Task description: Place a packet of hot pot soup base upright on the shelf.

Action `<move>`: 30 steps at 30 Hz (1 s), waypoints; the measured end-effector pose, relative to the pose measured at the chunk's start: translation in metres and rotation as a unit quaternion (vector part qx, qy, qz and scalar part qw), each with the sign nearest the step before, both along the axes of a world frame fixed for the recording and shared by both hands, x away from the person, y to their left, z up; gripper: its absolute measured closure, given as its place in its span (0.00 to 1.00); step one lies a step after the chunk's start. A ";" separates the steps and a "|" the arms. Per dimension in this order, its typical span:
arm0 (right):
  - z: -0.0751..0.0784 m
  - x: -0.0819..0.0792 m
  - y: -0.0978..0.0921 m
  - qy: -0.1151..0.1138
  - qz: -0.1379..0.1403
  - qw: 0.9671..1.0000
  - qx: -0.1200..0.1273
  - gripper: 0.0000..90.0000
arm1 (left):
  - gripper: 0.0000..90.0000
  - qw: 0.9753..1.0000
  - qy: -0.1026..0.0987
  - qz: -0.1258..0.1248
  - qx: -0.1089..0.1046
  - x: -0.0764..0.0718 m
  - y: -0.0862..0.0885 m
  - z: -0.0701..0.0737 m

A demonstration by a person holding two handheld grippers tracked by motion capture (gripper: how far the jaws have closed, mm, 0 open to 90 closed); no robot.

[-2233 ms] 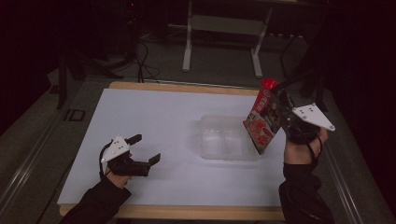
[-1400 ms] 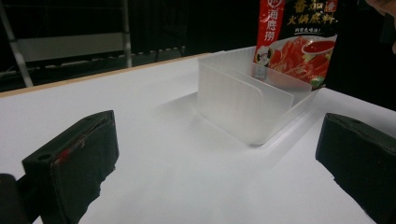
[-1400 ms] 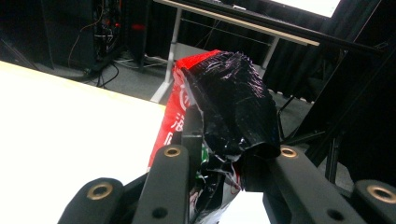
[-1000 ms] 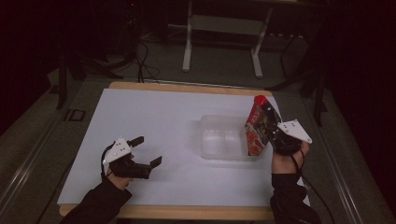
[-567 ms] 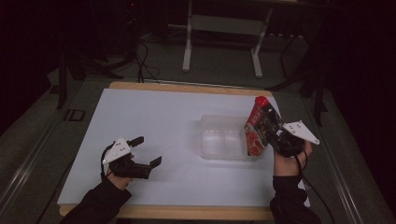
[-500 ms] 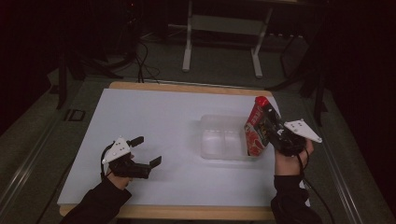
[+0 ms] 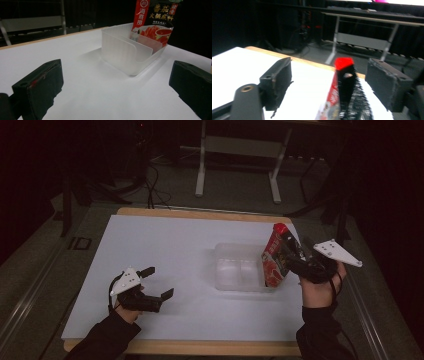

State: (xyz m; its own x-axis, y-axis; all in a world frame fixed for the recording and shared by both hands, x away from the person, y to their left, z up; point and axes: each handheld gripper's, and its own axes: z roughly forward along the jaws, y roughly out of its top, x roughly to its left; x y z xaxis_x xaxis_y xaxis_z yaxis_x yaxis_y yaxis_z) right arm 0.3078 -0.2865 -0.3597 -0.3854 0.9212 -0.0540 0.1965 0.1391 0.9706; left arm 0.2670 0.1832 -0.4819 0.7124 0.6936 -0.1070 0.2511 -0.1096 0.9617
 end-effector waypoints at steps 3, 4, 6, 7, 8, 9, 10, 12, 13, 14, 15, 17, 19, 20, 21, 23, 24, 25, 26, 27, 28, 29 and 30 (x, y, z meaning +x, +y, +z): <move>0.001 -0.006 0.005 -0.006 0.023 1.000 -0.003 0.17 | 0.00 1.000 0.000 -0.002 0.002 -0.001 0.000 0.000; 0.001 -0.008 0.007 -0.009 0.030 0.999 -0.012 0.15 | 0.00 1.000 0.000 -0.003 0.002 -0.001 0.000 0.000; 0.001 -0.009 0.010 -0.007 0.038 0.999 -0.019 0.15 | 0.00 1.000 0.001 -0.003 0.002 -0.001 0.000 0.000; 0.001 -0.011 0.012 -0.005 0.045 0.999 -0.019 0.15 | 0.00 1.000 -0.001 -0.004 0.001 -0.002 0.000 0.000; -0.001 -0.015 0.017 -0.008 0.059 0.998 -0.020 0.15 | 0.00 1.000 -0.001 -0.004 0.001 -0.002 0.000 0.000; -0.002 -0.017 0.019 -0.007 0.063 0.998 -0.022 0.15 | 0.00 1.000 -0.001 -0.004 0.001 -0.002 0.000 0.000; -0.003 -0.018 0.022 -0.007 0.068 0.997 -0.024 0.16 | 0.00 1.000 -0.001 -0.004 -0.001 -0.002 0.000 0.000; -0.005 -0.020 0.024 -0.006 0.074 0.997 -0.025 0.16 | 0.00 1.000 -0.001 -0.005 -0.002 -0.002 0.000 0.000; -0.006 -0.022 0.027 -0.004 0.080 0.996 -0.026 0.16 | 0.00 1.000 -0.001 -0.005 0.000 -0.002 0.000 0.000; -0.011 -0.026 0.033 -0.005 0.100 0.994 -0.033 0.16 | 0.00 1.000 -0.002 -0.006 0.000 -0.002 0.000 0.000; -0.012 -0.027 0.035 -0.007 0.107 0.993 -0.040 0.16 | 0.00 1.000 -0.001 -0.007 0.001 -0.002 0.001 0.000; -0.015 -0.030 0.036 -0.012 0.117 0.992 -0.038 0.16 | 0.00 1.000 -0.002 -0.007 0.001 -0.002 0.001 0.000; -0.019 -0.031 0.038 -0.006 0.128 0.991 -0.029 0.16 | 0.00 1.000 -0.002 -0.006 0.001 -0.002 0.001 0.000; -0.021 -0.032 0.039 -0.005 0.131 0.991 -0.030 0.16 | 0.00 1.000 -0.003 -0.007 0.001 -0.003 0.001 0.000; -0.023 -0.033 0.039 -0.004 0.137 0.990 -0.029 0.16 | 0.00 1.000 -0.003 -0.008 0.003 -0.003 0.001 0.000; -0.028 -0.034 0.041 0.001 0.144 0.989 -0.033 0.16 | 0.00 1.000 -0.004 -0.009 0.002 -0.003 0.001 0.000; -0.031 -0.035 0.042 0.005 0.147 0.989 -0.033 0.16 | 0.00 1.000 -0.004 -0.009 0.003 -0.003 0.001 0.000; -0.034 -0.036 0.043 0.008 0.150 0.988 -0.031 0.16 | 0.00 1.000 -0.004 -0.009 0.004 -0.003 0.001 0.000; -0.037 -0.037 0.043 0.012 0.152 0.988 -0.030 0.16 | 0.00 1.000 -0.005 -0.010 0.004 -0.003 0.001 0.000; -0.041 -0.037 0.044 0.016 0.154 0.988 -0.025 0.16 | 0.00 1.000 -0.004 -0.010 0.004 -0.003 0.001 0.000; -0.044 -0.038 0.044 0.017 0.158 0.987 -0.022 0.16 | 0.00 1.000 -0.004 -0.010 0.005 -0.003 0.000 0.000; -0.048 -0.039 0.045 0.018 0.159 0.987 -0.022 0.16 | 0.00 1.000 -0.005 -0.010 0.005 -0.003 0.001 0.000; -0.048 -0.039 0.045 0.018 0.159 0.987 -0.022 0.16 | 0.00 1.000 -0.005 -0.010 0.005 -0.003 0.001 0.000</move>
